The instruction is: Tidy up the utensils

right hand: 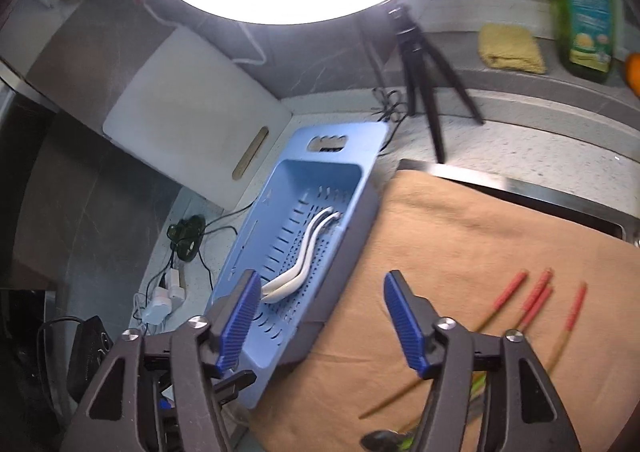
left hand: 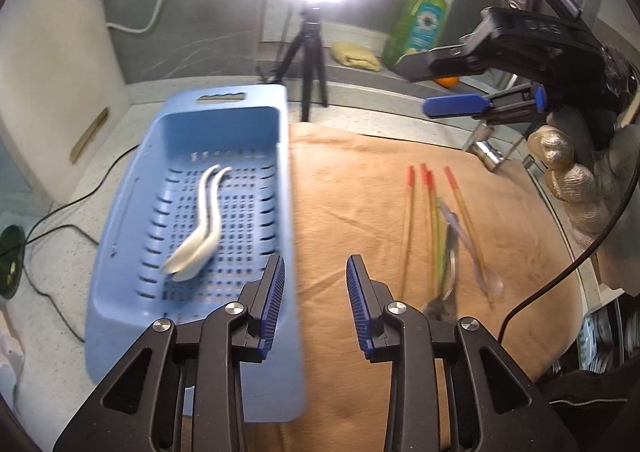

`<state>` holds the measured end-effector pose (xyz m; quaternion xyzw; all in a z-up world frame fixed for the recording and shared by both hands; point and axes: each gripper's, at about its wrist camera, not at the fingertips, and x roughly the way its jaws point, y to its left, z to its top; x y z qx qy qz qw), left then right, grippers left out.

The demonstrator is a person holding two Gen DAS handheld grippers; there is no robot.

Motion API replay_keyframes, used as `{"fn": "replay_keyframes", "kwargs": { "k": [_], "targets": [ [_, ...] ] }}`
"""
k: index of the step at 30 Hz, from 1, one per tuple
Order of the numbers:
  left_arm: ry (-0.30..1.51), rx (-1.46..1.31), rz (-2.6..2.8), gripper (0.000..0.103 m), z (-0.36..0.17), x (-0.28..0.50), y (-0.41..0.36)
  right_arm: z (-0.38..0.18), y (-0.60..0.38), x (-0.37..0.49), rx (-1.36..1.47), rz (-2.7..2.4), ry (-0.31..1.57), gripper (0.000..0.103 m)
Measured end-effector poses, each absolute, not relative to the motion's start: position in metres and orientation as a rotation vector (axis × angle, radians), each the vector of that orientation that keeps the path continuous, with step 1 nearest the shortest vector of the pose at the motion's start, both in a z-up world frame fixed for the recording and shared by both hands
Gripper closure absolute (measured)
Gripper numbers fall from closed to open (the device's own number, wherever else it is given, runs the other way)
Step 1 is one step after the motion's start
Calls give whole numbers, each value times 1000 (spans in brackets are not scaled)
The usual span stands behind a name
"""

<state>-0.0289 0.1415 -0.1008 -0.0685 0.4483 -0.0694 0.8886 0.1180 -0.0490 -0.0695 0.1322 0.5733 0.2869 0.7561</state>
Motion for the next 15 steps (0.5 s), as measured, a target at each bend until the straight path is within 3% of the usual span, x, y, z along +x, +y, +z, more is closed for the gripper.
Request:
{"fn": "replay_keyframes", "kwargs": {
  "k": [4,7,15],
  "targets": [
    [936,-127,-186,73,-102,-23,119,-59,-90,107,270,569,1191,33],
    [947,-110,-217,73,-105,-17,103,-58,-122,100,265,515,1175,24],
    [983,-79,-287,73,-116,0,64,-76,-194,86,281,380,1227,24]
  ]
}}
